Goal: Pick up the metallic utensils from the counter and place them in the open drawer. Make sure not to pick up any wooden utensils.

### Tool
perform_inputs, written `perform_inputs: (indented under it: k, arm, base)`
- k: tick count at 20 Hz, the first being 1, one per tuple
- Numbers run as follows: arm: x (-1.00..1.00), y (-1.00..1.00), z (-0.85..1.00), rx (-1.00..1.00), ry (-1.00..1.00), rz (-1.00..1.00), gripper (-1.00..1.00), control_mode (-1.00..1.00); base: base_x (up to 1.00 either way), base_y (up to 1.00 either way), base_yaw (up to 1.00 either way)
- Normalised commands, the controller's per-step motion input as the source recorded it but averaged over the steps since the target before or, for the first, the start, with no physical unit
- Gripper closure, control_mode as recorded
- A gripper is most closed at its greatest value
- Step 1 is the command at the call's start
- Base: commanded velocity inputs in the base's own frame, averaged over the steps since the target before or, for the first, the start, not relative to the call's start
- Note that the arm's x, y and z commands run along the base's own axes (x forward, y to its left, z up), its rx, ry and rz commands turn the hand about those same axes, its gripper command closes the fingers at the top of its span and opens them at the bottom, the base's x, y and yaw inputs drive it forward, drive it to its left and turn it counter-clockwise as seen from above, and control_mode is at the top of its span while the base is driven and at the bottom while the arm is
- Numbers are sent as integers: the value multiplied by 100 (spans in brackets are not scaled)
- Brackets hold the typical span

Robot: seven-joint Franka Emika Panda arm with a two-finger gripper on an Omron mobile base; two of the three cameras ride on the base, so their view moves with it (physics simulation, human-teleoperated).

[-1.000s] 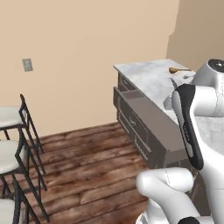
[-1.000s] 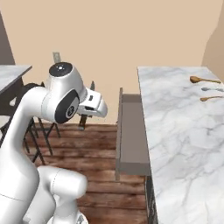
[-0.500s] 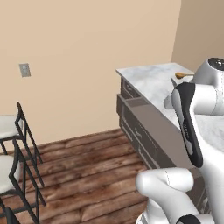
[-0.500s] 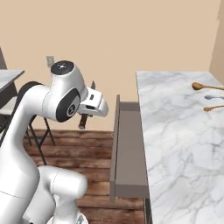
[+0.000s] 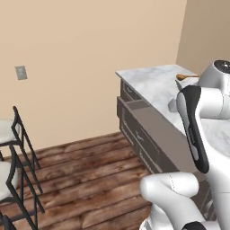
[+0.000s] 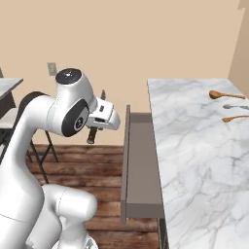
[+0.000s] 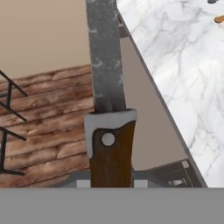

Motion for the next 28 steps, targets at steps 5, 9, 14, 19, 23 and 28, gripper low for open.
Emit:
perform_inputs:
  k: [5, 9, 14, 19, 23, 28]
  arm:
    - [3, -2, -58, 0, 11, 0, 100, -100]
    - [15, 0, -82, 0, 6, 0, 100, -100]
    - [21, -4, -82, -2, 0, 0, 100, -100]
    - [38, 0, -88, -8, 5, 1, 100, -100]
    - [66, -5, -59, 0, 25, 0, 100, -100]
    - [55, -36, -37, 0, 22, 2, 100, -100]
  base:
    - [0, 0, 0]
    - [0, 0, 0]
    - [0, 0, 0]
    - [0, 0, 0]
    - [0, 0, 0]
    - [0, 0, 0]
